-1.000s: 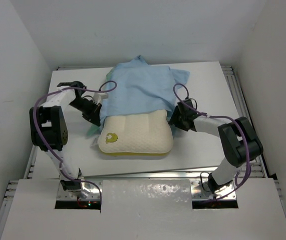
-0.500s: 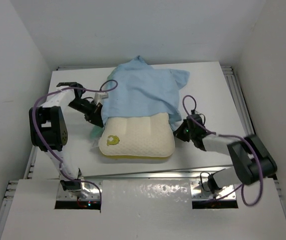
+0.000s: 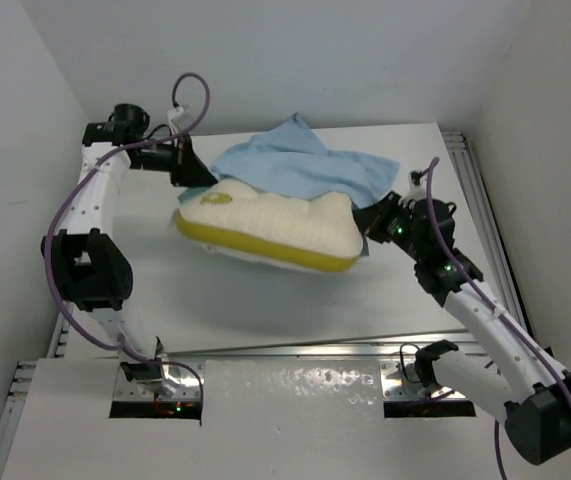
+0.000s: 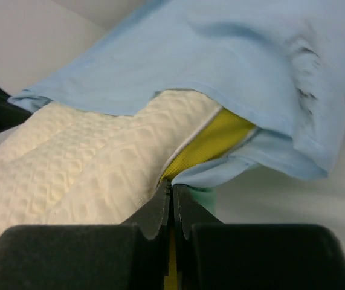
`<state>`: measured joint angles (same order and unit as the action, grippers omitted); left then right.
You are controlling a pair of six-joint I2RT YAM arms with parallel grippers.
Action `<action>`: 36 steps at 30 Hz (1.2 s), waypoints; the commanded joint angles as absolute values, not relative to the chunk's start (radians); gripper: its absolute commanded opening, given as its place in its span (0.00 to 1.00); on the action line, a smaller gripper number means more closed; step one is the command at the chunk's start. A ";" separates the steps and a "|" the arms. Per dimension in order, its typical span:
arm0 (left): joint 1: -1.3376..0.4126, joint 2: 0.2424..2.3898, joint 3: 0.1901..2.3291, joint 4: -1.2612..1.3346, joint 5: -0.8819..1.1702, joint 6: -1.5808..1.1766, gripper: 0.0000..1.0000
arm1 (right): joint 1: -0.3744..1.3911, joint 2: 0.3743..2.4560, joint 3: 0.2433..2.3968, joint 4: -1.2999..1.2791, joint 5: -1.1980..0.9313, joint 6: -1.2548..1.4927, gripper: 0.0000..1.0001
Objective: Put the pillow into the pillowcase
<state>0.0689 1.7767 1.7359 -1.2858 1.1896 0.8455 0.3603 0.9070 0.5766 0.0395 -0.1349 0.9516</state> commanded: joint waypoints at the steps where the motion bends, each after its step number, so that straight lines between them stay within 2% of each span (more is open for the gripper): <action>1: 0.077 1.680 1.873 -1.059 1.394 0.558 0.00 | 0.360 0.942 0.828 0.106 -0.176 0.907 0.00; 8: 0.095 1.640 1.873 -0.382 1.335 -0.229 0.00 | 0.331 1.028 1.087 0.072 -0.189 0.842 0.00; 9: 0.100 1.637 1.846 -0.128 1.327 -0.472 0.00 | 0.327 1.032 1.124 0.072 -0.187 0.828 0.00; 12: 0.115 1.667 1.924 0.159 1.307 -0.707 0.00 | 0.313 1.042 1.210 0.034 -0.150 0.757 0.00; 16: 0.115 1.736 2.111 0.031 1.238 -0.605 0.00 | 0.310 1.036 1.252 -0.024 -0.106 0.701 0.00; 21: 0.114 1.698 2.091 -0.051 1.138 -0.465 0.00 | 0.310 0.974 1.181 -0.006 -0.014 0.709 0.00; 23: 0.115 1.733 2.188 -0.063 1.074 -0.425 0.00 | 0.310 1.036 1.280 -0.038 -0.003 0.636 0.00; 25: 0.115 1.794 2.443 -0.061 1.002 -0.425 0.00 | 0.311 1.131 1.501 -0.132 -0.027 0.580 0.00; 28: 0.115 1.757 2.383 -0.025 0.951 -0.459 0.00 | 0.310 1.144 1.571 -0.160 -0.037 0.597 0.00; 30: 0.117 1.723 2.250 -0.020 0.950 -0.474 0.00 | 0.310 1.061 1.414 -0.080 -0.003 0.641 0.00; 32: 0.117 1.733 2.264 -0.058 0.911 -0.440 0.00 | 0.311 1.025 1.365 -0.052 0.052 0.631 0.00; 36: 0.117 1.776 2.411 0.029 0.896 -0.474 0.00 | 0.311 1.153 1.653 -0.190 0.032 0.526 0.00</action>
<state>0.1101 1.7824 2.3199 -0.0959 0.9649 -0.4530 0.3103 1.0847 1.4834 -0.2298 0.0196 0.5961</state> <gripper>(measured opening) 0.005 0.002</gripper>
